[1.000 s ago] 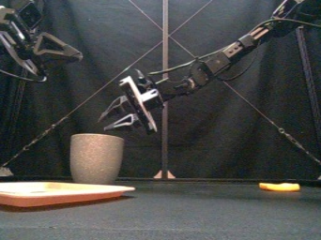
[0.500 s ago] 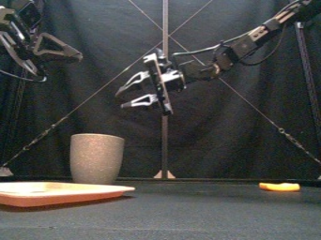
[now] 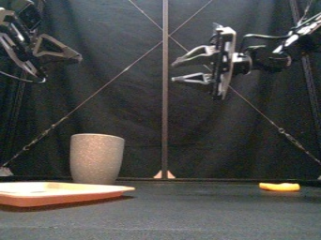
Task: Pick the chip then place it in the grey bowl
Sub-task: Drop chip in the grey bowl and return to neutral
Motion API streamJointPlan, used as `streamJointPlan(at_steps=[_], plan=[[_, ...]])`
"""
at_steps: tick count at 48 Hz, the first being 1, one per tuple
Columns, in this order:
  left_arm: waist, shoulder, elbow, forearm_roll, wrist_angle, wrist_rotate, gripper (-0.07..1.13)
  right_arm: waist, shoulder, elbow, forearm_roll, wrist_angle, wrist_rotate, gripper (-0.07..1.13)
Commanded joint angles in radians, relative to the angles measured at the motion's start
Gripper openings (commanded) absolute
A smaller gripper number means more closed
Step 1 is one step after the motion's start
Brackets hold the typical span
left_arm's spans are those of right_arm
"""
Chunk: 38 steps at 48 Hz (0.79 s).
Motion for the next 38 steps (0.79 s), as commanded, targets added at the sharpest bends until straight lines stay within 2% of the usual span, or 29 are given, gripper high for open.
streamJointPlan(at_steps=[1, 10, 21, 38], plan=[[0.009, 0.003, -0.011, 0.000, -0.008, 0.002, -0.02, 0.020, -0.120, 0.086, -0.028, -0.008, -0.002, 0.78], [0.018, 0.002, -0.009, 0.000, -0.008, 0.000, -0.02, 0.029, -0.236, 0.196, -0.114, 0.054, -0.003, 0.78], [0.020, 0.003, -0.005, -0.005, -0.009, -0.002, -0.02, 0.029, -0.296, 0.219, -0.242, 0.176, -0.003, 0.78], [0.023, 0.003, 0.018, -0.005, -0.018, -0.003, -0.02, 0.023, -0.290, 0.158, -0.293, 0.204, -0.003, 0.78]])
